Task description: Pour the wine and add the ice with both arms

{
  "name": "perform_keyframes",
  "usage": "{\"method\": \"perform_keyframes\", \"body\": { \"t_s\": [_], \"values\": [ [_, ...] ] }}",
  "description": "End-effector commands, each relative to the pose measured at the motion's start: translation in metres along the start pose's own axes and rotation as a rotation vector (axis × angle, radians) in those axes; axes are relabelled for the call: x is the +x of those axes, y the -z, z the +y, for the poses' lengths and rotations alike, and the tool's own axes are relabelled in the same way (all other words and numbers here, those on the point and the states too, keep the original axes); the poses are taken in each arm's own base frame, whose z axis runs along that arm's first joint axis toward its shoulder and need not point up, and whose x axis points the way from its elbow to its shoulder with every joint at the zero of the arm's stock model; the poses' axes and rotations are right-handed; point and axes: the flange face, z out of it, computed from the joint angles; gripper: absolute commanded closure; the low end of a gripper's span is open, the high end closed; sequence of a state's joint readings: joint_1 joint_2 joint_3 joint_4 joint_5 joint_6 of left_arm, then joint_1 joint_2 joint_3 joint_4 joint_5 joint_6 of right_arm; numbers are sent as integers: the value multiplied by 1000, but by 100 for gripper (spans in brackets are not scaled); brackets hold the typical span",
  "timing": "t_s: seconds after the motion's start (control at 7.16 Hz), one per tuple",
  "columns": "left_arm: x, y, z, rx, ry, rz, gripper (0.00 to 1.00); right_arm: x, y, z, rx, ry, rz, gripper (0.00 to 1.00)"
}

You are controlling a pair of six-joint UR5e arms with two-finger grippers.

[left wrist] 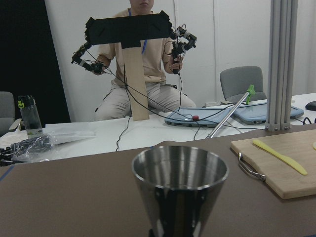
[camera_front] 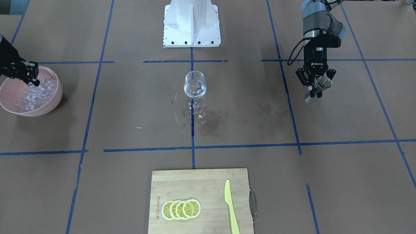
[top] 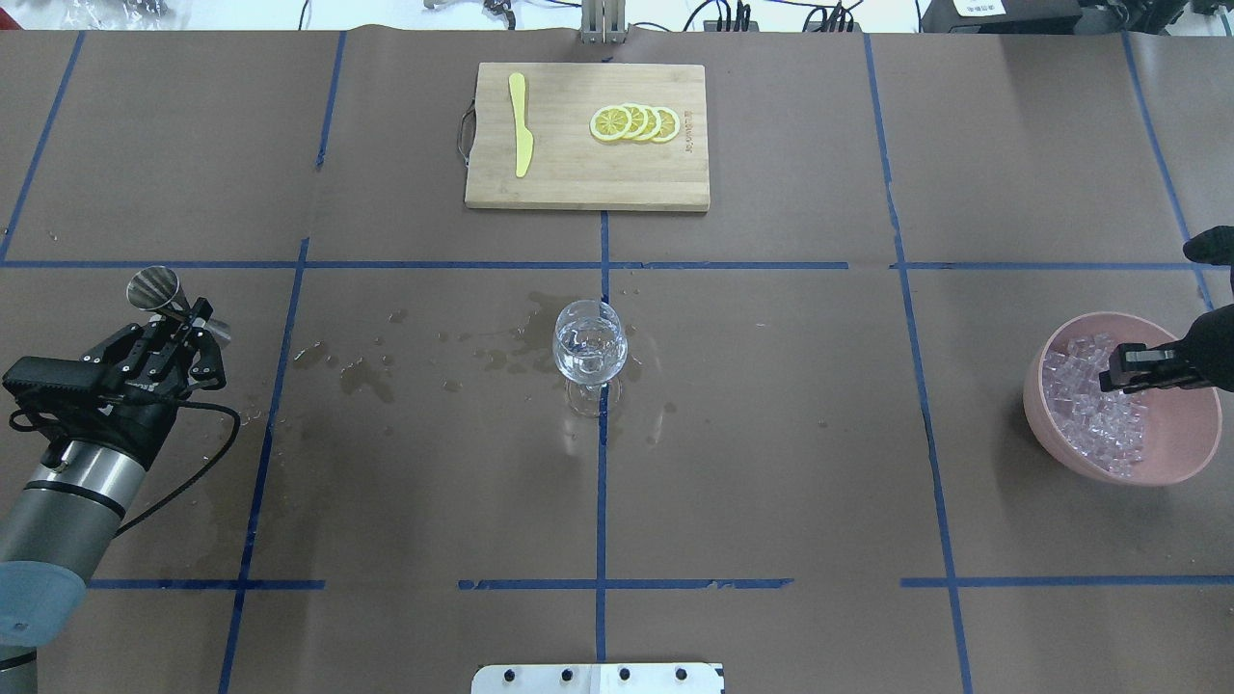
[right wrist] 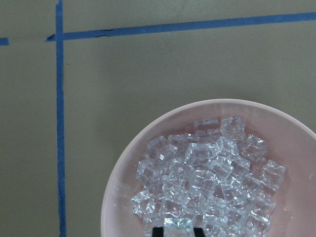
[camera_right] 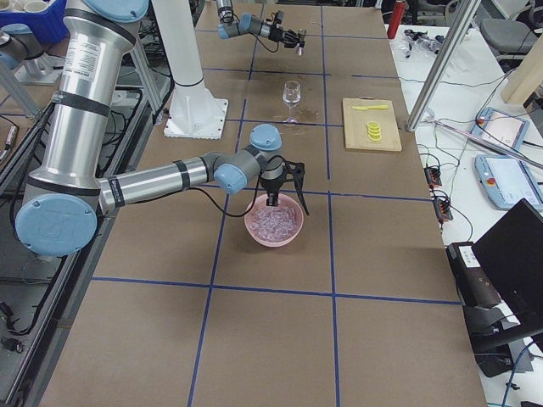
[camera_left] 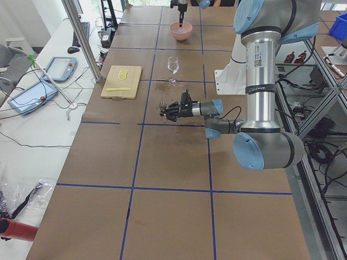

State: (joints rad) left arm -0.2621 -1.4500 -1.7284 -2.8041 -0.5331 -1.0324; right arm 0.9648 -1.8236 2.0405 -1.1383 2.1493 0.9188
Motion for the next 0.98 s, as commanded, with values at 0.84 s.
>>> {"method": "perform_keyframes", "body": {
  "t_s": [0.84],
  "values": [
    [7,27,63,79,2,-34,100,-12,86,-11,95,-16,-143,100]
  ]
}}
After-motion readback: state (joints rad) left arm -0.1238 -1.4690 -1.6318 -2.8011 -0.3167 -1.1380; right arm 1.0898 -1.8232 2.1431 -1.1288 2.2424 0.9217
